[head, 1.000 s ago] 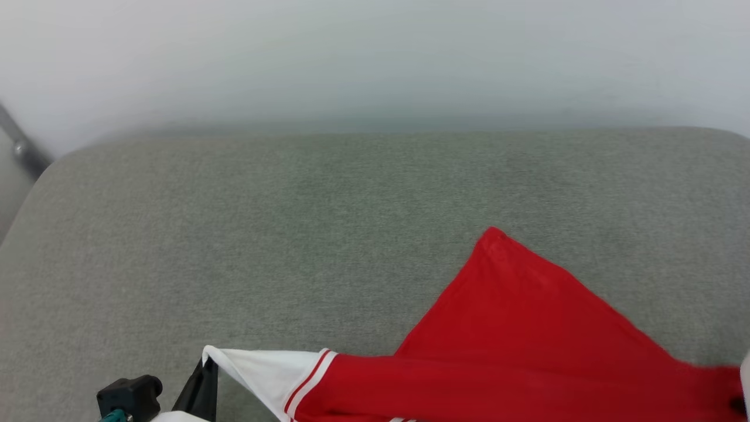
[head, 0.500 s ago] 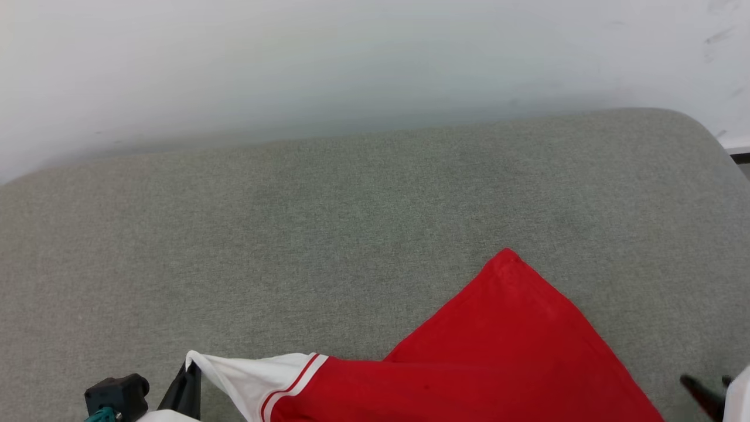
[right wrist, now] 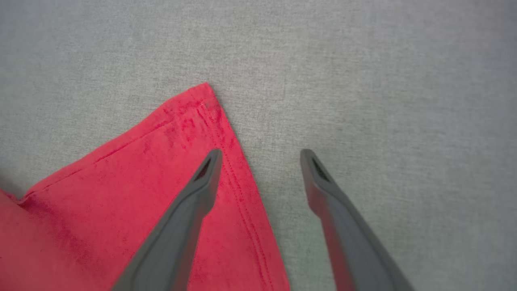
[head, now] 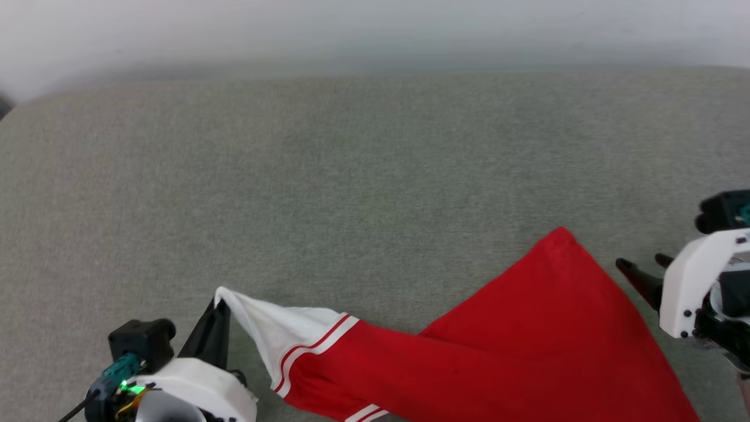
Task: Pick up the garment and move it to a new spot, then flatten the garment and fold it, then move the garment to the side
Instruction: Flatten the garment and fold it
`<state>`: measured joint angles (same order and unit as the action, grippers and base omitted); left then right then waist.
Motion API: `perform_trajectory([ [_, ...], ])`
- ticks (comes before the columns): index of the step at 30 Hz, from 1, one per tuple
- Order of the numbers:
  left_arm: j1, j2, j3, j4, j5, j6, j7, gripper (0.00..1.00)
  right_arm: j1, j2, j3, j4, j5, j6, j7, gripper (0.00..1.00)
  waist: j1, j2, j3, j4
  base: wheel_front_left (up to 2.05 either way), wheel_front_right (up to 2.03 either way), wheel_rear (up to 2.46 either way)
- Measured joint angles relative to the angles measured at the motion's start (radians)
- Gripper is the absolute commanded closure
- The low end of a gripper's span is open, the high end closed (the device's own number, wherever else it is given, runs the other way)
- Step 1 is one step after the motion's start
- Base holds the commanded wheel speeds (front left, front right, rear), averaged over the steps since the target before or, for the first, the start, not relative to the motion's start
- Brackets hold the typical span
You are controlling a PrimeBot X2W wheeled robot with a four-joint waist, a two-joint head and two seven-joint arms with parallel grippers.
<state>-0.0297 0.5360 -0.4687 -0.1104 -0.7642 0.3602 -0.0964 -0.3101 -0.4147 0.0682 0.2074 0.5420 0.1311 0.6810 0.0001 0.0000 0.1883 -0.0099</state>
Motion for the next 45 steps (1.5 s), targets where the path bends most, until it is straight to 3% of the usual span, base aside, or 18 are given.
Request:
perform_trajectory([
  [6, -0.068, -0.039, -0.030, 0.011, 0.022, -0.026, -0.014, 1.00, -0.126, 0.030, 0.052, 0.085, -0.043, 0.000, 0.197, 0.00, 0.0001, 0.0000, 0.070, 0.053, 0.00, 0.00, 0.00],
  [16, -0.114, -0.078, -0.056, 0.058, 0.025, -0.053, -0.031, 1.00, -0.232, 0.041, 0.111, 0.187, -0.070, -0.001, 0.322, 0.00, 0.0000, 0.0000, 0.127, 0.108, 0.00, 0.00, 0.00],
  [17, -0.115, -0.079, -0.055, 0.063, 0.025, -0.054, -0.033, 1.00, -0.237, 0.042, 0.114, 0.190, -0.066, -0.001, 0.338, 0.35, 0.0000, 0.0000, 0.128, 0.109, 0.00, 0.00, 0.00],
  [18, -0.116, -0.080, -0.055, 0.068, 0.024, -0.055, -0.037, 1.00, -0.240, 0.043, 0.120, 0.190, -0.064, -0.001, 0.346, 0.86, 0.0000, 0.0000, 0.128, 0.108, 0.00, 0.00, 0.00],
  [19, -0.116, -0.082, -0.055, 0.071, 0.023, -0.056, -0.039, 1.00, -0.240, 0.044, 0.121, 0.192, -0.055, -0.002, 0.351, 1.00, 0.0000, 0.0000, 0.127, 0.107, 0.00, 0.00, 0.00],
  [29, -0.102, -0.071, -0.049, 0.087, 0.012, -0.058, -0.045, 1.00, -0.224, 0.040, 0.186, 0.182, -0.034, -0.002, 0.311, 1.00, 0.0000, 0.0000, 0.075, 0.091, 0.00, 0.00, 0.00],
  [34, -0.112, -0.016, -0.044, 0.078, 0.025, -0.070, -0.024, 1.00, -0.230, 0.017, 0.209, 0.140, -0.032, 0.000, 0.216, 1.00, 0.0000, 0.0000, 0.009, 0.078, 0.00, 0.00, 0.00],
  [39, -0.204, 0.045, -0.022, 0.040, 0.037, -0.094, 0.025, 1.00, -0.257, -0.013, 0.202, 0.122, -0.028, 0.000, 0.144, 1.00, 0.0000, 0.0000, -0.076, 0.061, 0.00, 0.00, 0.00],
  [45, -0.394, 0.046, -0.013, 0.016, 0.060, -0.111, 0.083, 1.00, -0.327, -0.030, 0.185, 0.120, -0.025, 0.000, 0.092, 1.00, -0.0001, 0.0000, -0.173, 0.038, 0.00, 0.00, 0.00],
])
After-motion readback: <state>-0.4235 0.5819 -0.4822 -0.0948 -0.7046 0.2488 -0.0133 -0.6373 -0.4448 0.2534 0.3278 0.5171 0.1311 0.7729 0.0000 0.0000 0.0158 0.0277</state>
